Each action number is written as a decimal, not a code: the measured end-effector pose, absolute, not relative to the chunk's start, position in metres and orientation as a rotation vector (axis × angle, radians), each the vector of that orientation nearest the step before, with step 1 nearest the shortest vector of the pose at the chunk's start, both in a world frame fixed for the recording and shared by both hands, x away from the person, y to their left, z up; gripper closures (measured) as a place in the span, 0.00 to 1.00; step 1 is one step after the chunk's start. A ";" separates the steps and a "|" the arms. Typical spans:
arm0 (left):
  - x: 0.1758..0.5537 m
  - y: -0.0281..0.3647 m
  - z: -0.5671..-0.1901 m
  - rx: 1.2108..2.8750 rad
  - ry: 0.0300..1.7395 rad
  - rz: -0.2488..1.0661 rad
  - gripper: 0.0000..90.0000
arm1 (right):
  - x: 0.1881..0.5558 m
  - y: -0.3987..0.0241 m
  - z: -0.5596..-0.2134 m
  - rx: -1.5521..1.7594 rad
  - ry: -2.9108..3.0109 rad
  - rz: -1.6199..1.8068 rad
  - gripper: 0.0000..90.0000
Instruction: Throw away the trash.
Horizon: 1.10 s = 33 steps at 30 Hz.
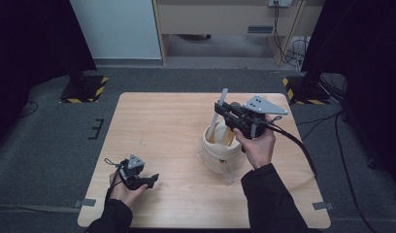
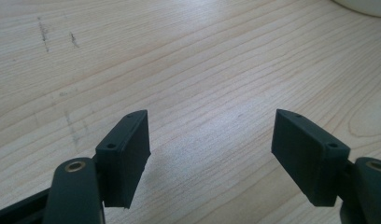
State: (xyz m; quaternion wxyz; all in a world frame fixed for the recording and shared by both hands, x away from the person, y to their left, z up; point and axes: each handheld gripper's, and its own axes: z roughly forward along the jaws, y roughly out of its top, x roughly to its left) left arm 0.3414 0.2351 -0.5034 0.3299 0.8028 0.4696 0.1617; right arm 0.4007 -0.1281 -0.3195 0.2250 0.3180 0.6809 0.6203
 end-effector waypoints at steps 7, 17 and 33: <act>0.342 0.234 -0.504 2.098 1.227 0.419 0.31 | 0.405 -0.122 -0.333 0.882 1.918 1.659 0.88; 0.343 0.234 -0.505 2.108 1.226 0.414 0.31 | 0.407 -0.120 -0.344 0.897 1.959 1.630 0.85; 0.343 0.236 -0.505 2.100 1.234 0.418 0.31 | 0.404 -0.145 -0.325 0.935 1.822 1.676 0.41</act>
